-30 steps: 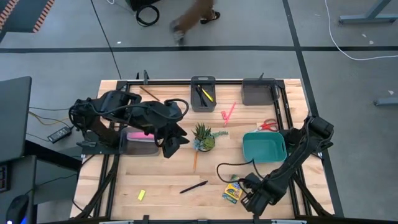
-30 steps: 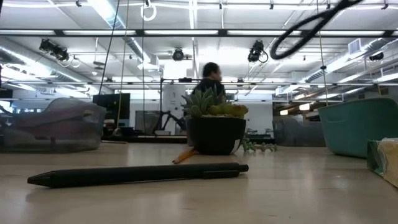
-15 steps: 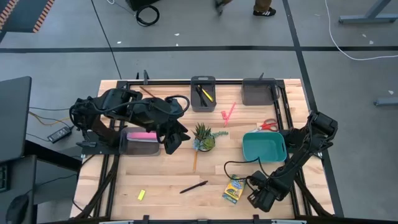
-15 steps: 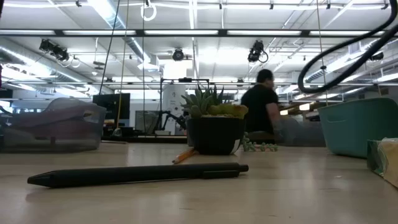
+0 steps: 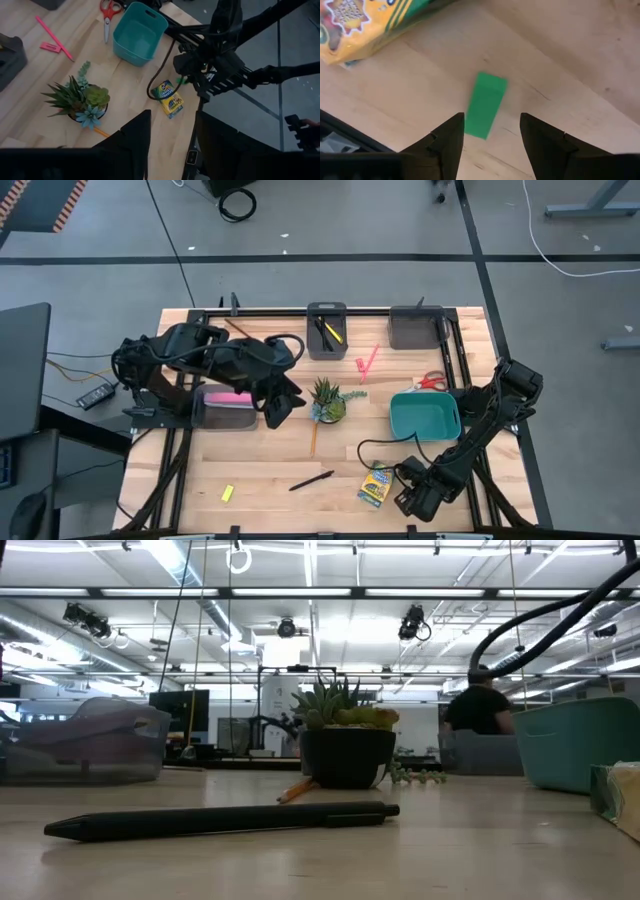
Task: Sort crayons/erasers/pens/pencils in bins
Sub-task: Put the green eraser into the green blue bin
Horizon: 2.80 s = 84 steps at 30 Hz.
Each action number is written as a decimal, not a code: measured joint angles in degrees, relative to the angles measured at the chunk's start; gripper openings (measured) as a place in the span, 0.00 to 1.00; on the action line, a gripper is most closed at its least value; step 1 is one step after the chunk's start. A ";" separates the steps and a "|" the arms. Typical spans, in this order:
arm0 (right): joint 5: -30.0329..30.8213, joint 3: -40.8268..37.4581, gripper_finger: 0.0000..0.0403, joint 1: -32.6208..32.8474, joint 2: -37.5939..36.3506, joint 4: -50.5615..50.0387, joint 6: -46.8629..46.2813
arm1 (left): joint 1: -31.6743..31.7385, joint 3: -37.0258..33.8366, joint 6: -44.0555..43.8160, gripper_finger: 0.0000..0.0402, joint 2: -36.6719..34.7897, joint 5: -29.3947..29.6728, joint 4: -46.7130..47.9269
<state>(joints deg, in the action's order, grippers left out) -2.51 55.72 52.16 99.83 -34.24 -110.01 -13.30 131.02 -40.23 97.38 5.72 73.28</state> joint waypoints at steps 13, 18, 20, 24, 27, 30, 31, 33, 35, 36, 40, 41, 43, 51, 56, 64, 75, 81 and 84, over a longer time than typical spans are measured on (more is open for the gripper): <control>3.40 -0.94 0.49 -0.88 1.96 2.12 -1.89 | 0.00 0.00 -0.11 0.40 0.00 0.02 -0.02; 2.63 -1.35 0.45 -1.65 2.27 1.21 -1.70 | -0.04 -0.02 -0.85 0.40 0.02 0.00 0.02; 2.19 -1.35 0.42 -1.66 2.32 0.99 -0.95 | -0.04 -0.02 -0.85 0.40 0.02 0.00 0.02; 1.92 -1.43 0.31 -1.38 2.36 0.76 -0.40 | -0.04 -0.02 -0.72 0.40 0.02 0.00 0.02; 2.30 -1.03 0.21 -1.24 2.43 0.48 -0.09 | -0.04 -0.02 -0.72 0.40 0.02 0.00 0.02; 2.43 -0.87 0.14 -1.24 2.15 0.30 0.21 | -0.04 -0.02 -0.72 0.40 0.02 0.00 0.02; 2.45 -0.88 0.13 -1.24 1.80 0.31 0.23 | -0.04 -0.02 -0.72 0.40 0.02 0.00 0.01; 2.50 -0.96 0.13 -1.27 1.02 0.18 0.30 | -0.04 -0.02 -0.70 0.40 0.02 0.00 0.02; 2.73 -1.11 0.13 -1.35 -0.10 -0.28 0.37 | -0.04 -0.02 -0.63 0.40 0.02 0.00 0.00; 3.28 -1.14 0.12 -1.35 -0.73 -0.73 0.46 | -0.04 -0.02 -0.63 0.40 0.02 0.00 0.02; 4.71 -1.16 0.11 -1.51 -3.41 -2.38 0.55 | -0.04 -0.02 -0.46 0.40 0.02 0.02 0.00; 4.86 -1.16 0.11 -1.47 -3.94 -2.58 0.60 | -0.04 -0.02 -0.46 0.40 0.02 0.02 0.00; 5.54 -1.16 0.09 -1.40 -5.10 -2.90 0.74 | -0.04 -0.02 -0.46 0.40 0.02 0.02 0.01; 4.51 -1.08 0.06 -0.35 -6.42 -0.96 0.17 | -0.05 -0.02 -0.47 0.40 0.02 0.02 0.02; 3.85 -1.00 0.13 2.95 -5.77 0.02 -12.28 | -0.04 -0.02 -0.48 0.40 0.04 0.04 0.03; 4.01 -0.98 0.27 3.05 -5.70 -0.48 -13.43 | -0.08 -0.02 0.48 0.40 0.07 0.04 0.09; 7.15 -0.98 0.29 2.73 -5.66 -4.62 9.79 | -0.07 -0.02 1.03 0.40 0.07 0.06 0.09; 6.98 -3.09 0.35 0.21 -5.66 -2.28 7.33 | -0.28 -0.02 0.03 0.40 0.07 0.66 0.09; 6.76 -4.28 0.39 -0.69 -5.66 1.18 8.14 | -0.42 -0.02 -0.93 0.40 0.07 0.68 0.09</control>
<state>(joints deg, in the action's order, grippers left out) 4.25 51.45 51.47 94.17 -33.06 -101.88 -13.72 131.00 -41.16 97.45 6.39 73.36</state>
